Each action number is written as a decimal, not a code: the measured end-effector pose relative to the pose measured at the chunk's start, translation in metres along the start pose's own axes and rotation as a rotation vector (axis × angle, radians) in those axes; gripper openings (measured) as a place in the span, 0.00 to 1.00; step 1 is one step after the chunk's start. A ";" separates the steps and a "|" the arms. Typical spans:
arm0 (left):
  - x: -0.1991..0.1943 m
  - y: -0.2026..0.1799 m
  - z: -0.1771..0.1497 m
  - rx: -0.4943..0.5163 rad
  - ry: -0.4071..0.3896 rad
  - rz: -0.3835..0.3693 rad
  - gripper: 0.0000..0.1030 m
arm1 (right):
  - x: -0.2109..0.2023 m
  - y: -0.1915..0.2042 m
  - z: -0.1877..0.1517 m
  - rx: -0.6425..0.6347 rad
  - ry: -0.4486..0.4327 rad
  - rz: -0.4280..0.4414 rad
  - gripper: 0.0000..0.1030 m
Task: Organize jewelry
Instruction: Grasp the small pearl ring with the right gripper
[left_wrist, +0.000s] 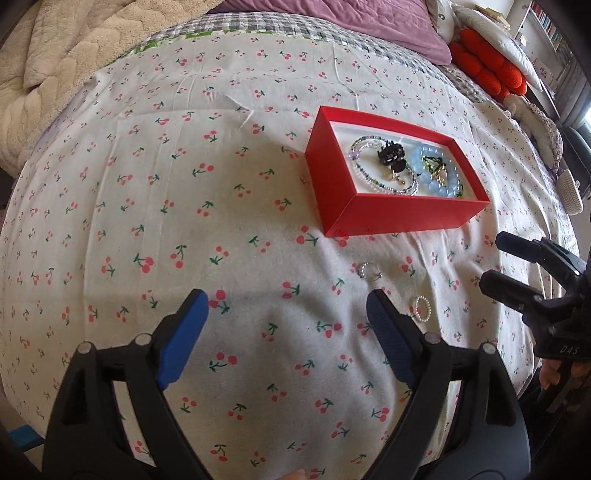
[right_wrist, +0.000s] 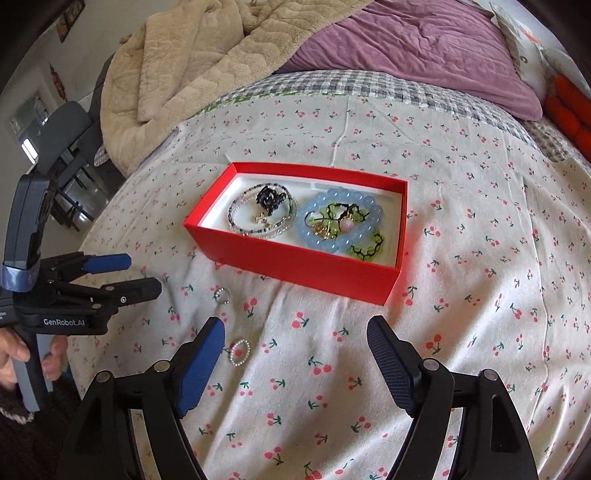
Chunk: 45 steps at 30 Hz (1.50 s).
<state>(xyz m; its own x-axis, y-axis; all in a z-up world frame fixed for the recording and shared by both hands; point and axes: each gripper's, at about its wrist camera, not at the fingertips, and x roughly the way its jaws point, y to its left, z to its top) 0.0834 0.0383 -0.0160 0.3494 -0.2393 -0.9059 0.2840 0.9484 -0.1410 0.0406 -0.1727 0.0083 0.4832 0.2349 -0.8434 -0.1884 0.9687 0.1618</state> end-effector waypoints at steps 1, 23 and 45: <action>0.002 0.001 -0.002 0.003 0.004 0.005 0.85 | 0.002 0.001 -0.003 -0.007 0.006 -0.004 0.78; 0.012 -0.015 -0.023 0.135 0.035 -0.026 0.85 | 0.031 0.047 -0.031 -0.208 0.048 -0.029 0.61; 0.007 -0.027 -0.025 0.207 0.002 -0.090 0.66 | 0.061 0.062 -0.029 -0.258 0.100 -0.012 0.15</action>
<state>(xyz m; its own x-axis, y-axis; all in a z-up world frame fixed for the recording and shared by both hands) 0.0560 0.0164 -0.0284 0.3123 -0.3202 -0.8944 0.4909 0.8604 -0.1367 0.0337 -0.1009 -0.0475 0.4024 0.2018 -0.8929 -0.4007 0.9158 0.0264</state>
